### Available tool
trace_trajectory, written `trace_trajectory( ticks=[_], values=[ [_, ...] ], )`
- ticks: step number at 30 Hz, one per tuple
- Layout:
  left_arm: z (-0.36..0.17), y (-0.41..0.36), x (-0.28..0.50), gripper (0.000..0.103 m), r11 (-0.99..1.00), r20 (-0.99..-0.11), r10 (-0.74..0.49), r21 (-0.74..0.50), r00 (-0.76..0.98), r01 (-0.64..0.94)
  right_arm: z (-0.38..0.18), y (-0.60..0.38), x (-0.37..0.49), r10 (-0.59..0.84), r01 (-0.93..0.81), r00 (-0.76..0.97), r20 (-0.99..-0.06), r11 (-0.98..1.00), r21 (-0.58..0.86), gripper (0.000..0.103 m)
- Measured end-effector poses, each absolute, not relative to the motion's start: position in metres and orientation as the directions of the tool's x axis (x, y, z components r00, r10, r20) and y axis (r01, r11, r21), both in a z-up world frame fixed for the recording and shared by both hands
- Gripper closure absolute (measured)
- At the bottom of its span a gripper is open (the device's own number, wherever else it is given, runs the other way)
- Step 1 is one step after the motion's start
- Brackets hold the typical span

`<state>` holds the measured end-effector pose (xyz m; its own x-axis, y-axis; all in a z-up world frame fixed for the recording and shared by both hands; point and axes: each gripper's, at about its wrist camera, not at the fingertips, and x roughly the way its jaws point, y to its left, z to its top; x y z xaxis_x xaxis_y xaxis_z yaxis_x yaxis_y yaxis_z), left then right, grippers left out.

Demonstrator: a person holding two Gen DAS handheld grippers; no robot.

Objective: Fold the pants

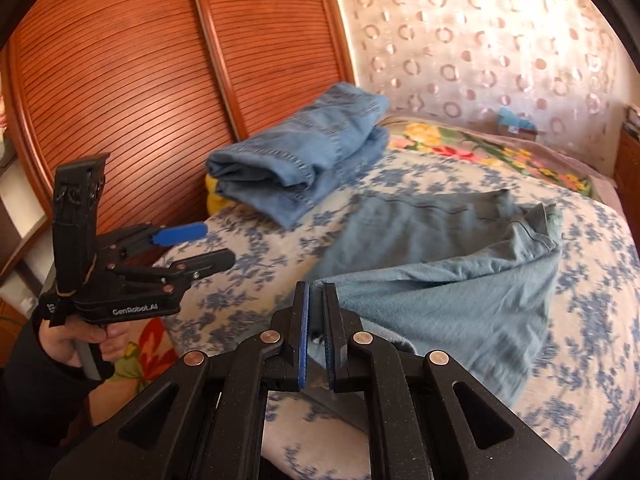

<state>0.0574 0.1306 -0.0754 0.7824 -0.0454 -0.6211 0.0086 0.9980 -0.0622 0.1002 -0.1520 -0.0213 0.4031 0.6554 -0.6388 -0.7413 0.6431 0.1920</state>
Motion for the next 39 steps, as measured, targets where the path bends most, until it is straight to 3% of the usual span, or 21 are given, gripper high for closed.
trace_trajectory(
  ticks=[18,23,27,35,39],
  values=[
    [-0.089,0.15,0.054,0.036,0.996,-0.633,-0.019,-0.075,0.774,-0.037,-0.061,-0.107,0.102,0.675,-0.76,0.268,-0.688,0.587,0.279,0.096],
    [-0.09,0.144,0.055,0.036,0.997,-0.635,-0.03,-0.078,0.772,-0.025,-0.055,-0.121,0.105,0.672,-0.746,0.297,-0.679,0.607,0.275,0.085],
    [-0.088,0.132,0.056,0.036,0.997,-0.637,-0.06,-0.081,0.769,0.011,-0.043,-0.149,0.105,0.654,-0.728,0.364,-0.663,0.644,0.235,0.082],
    [-0.087,0.094,0.062,0.036,0.987,-0.636,-0.158,-0.102,0.755,0.121,-0.042,-0.224,0.115,0.476,-0.619,0.57,-0.67,0.785,0.032,0.072],
    [-0.093,0.083,0.069,0.037,0.98,-0.65,-0.2,-0.136,0.733,0.146,-0.055,-0.257,0.131,0.422,-0.548,0.593,-0.686,0.835,0.04,0.071]
  ],
)
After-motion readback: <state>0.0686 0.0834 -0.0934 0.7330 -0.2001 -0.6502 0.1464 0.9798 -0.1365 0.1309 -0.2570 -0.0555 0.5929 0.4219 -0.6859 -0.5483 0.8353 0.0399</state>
